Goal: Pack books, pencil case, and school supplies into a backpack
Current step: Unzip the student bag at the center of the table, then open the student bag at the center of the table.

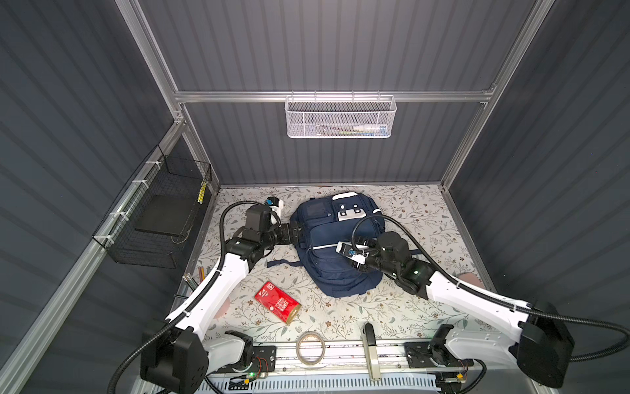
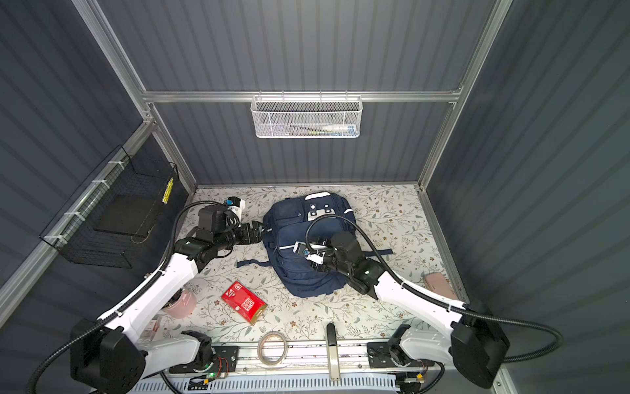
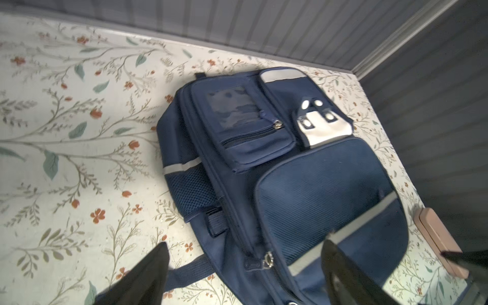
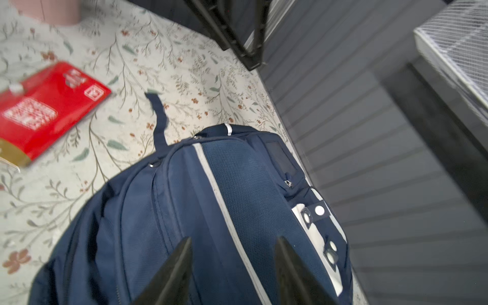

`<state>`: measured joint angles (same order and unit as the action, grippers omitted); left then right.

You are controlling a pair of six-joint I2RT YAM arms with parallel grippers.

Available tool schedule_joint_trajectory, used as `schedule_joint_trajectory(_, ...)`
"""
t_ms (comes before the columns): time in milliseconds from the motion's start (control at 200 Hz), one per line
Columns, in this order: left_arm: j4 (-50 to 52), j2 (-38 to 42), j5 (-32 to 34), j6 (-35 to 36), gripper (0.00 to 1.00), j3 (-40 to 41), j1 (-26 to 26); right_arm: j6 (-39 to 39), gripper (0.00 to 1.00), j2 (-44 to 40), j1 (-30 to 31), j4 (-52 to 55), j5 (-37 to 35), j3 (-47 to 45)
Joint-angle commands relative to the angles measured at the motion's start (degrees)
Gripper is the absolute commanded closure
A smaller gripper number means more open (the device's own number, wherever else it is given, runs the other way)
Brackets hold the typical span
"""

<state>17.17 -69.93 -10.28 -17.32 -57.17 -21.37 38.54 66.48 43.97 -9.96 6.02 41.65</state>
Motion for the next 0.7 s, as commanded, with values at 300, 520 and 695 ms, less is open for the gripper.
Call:
schedule_joint_trajectory(300, 11.5, -11.2, 16.0, 21.1, 0.02, -11.1, -23.0, -37.6, 0.28, -19.6, -2.1, 9.3, -13.1, -6.1)
schedule_joint_trajectory(520, 10.9, -15.9, 21.2, 27.1, 0.0, -12.4, -28.3, -47.1, 0.21, -29.8, -2.7, 13.7, -14.5, -13.0)
schedule_joint_trajectory(695, 13.2, -22.4, 30.8, 25.7, 0.07, -16.4, -28.4, -50.3, 0.2, -32.6, -2.7, 13.3, -10.3, -16.3)
